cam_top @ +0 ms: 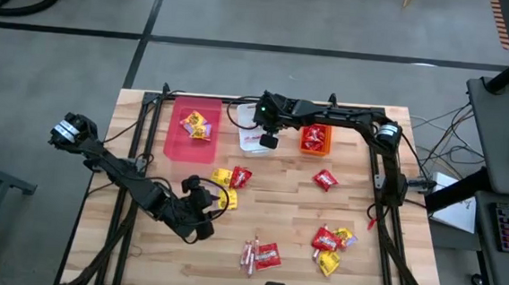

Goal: Sort candy
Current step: Put the white candy into the white bin, then put the yellow candy into the pink bin

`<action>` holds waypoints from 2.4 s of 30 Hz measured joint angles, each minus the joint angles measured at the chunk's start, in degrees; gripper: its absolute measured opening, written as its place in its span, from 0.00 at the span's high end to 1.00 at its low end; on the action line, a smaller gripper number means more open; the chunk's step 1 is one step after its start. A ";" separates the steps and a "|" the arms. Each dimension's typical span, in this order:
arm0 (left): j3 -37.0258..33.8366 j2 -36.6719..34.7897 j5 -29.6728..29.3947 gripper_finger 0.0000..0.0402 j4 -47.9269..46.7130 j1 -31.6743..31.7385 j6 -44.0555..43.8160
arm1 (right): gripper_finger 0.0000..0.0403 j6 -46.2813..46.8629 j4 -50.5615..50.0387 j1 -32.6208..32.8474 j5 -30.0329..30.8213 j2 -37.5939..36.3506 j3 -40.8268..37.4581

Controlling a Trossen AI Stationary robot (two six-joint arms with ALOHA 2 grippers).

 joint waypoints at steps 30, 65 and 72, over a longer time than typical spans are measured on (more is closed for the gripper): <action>0.00 0.01 -0.80 0.58 0.69 0.00 0.04 | 0.88 -1.63 3.44 1.35 -3.02 -0.11 0.17; 0.00 0.01 -2.99 0.58 0.95 0.04 0.65 | 0.60 2.70 4.96 1.70 -2.97 -0.34 0.59; 0.00 0.00 -2.95 0.58 0.82 0.04 0.69 | 0.62 6.94 3.17 2.04 -3.45 -5.46 0.70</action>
